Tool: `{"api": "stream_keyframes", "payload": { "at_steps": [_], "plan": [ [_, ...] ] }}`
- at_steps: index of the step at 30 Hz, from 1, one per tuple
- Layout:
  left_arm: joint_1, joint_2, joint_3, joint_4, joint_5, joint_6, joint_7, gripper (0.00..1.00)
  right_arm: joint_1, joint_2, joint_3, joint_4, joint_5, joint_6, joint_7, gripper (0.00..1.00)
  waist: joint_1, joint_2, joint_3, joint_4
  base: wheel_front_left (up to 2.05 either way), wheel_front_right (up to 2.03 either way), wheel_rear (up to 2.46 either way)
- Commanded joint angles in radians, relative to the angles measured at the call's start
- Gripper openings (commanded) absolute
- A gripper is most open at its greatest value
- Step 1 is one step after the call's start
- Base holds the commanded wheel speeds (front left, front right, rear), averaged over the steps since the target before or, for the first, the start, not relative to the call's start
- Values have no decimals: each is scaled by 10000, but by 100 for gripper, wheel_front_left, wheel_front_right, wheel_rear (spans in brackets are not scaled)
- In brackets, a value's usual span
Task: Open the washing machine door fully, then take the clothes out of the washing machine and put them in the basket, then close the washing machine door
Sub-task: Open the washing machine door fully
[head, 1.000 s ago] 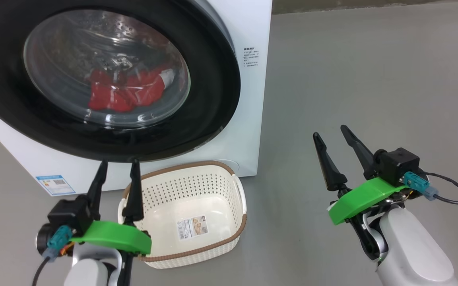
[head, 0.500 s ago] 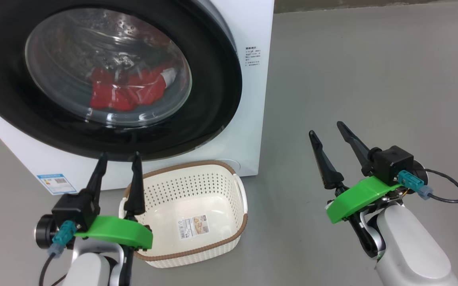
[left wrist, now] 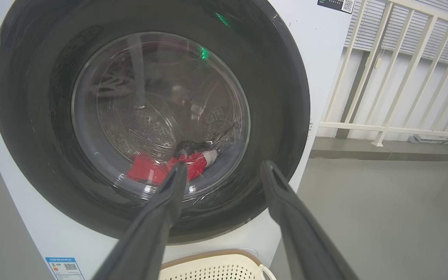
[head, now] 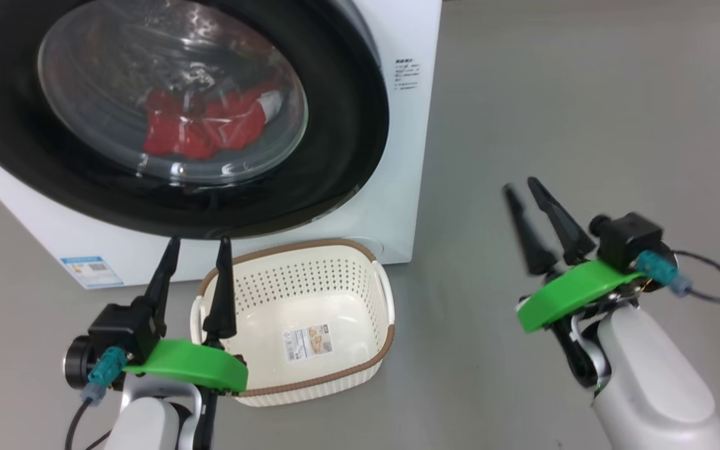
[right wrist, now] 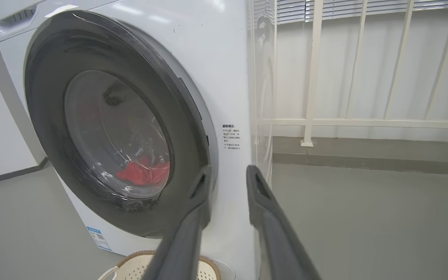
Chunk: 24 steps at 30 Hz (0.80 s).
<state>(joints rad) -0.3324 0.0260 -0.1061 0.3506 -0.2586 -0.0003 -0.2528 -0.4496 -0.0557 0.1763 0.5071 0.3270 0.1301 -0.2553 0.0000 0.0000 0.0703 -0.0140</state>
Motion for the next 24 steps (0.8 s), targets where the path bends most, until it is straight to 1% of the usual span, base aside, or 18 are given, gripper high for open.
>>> {"api": "stream_keyframes", "payload": {
  "at_steps": [1,6,10,14,19,24],
  "plan": [
    [-456,242,229,-319,-28,-28,-90,100,-397,55,133,-171,273,6,-65,0,0,0,118,119,0,0,0],
    [-543,242,151,-504,-61,-81,-90,100,-676,55,36,-12,1783,6,-65,0,0,0,427,350,0,0,0],
    [-631,242,94,-731,-74,-87,-90,100,-1087,55,239,457,3627,6,-45,0,0,0,785,556,0,0,0],
    [-702,242,15,-964,-76,-142,-90,100,-1635,53,504,747,5065,6,295,0,0,0,1112,759,0,0,0],
    [-858,242,-94,-1238,-109,-148,-90,100,-2150,-131,393,588,6998,6,1149,0,0,0,1566,1031,0,0,0],
    [-1035,242,-294,-1630,-253,-118,-90,100,-2601,-622,248,23,8718,6,2189,0,0,0,2097,1295,0,0,0]
  ]
}}
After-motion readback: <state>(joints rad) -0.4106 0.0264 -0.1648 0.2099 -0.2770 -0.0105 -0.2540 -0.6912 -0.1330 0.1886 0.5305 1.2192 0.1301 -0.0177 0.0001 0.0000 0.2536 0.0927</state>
